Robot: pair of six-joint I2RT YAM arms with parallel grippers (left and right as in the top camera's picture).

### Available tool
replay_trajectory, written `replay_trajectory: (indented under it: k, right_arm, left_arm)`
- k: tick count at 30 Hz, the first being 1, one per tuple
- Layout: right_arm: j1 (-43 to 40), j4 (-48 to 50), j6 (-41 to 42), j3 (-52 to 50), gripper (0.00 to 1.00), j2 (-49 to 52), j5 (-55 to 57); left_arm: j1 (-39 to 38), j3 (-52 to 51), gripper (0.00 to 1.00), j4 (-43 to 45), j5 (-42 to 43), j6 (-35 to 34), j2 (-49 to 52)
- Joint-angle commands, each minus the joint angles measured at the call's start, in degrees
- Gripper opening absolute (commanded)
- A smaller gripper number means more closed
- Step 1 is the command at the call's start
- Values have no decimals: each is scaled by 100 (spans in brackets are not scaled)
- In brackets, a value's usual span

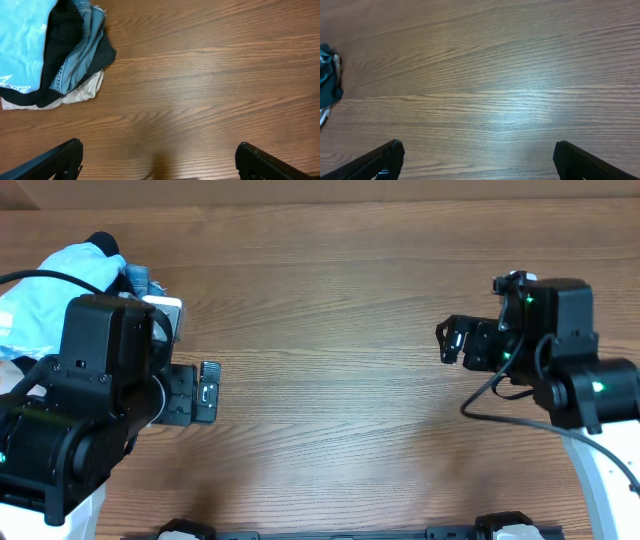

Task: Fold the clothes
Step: 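Release the shirt on the stack and lift both grippers away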

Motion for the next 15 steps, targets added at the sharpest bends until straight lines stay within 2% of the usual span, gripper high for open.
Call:
replay_trajectory:
  k: [1,10,15]
  right_arm:
    - [4,343,-22,87,100,26,26]
    - [4,1585,-22,120,100,-555,-98]
    - [2,1823,-26,120,100,-619,11]
  left_arm:
    - [-26,-50,100,9,-111,-120,70]
    - [-26,-50,100,9,-111,-120,157]
    - [-24,-50,100,9,-111,-120,157]
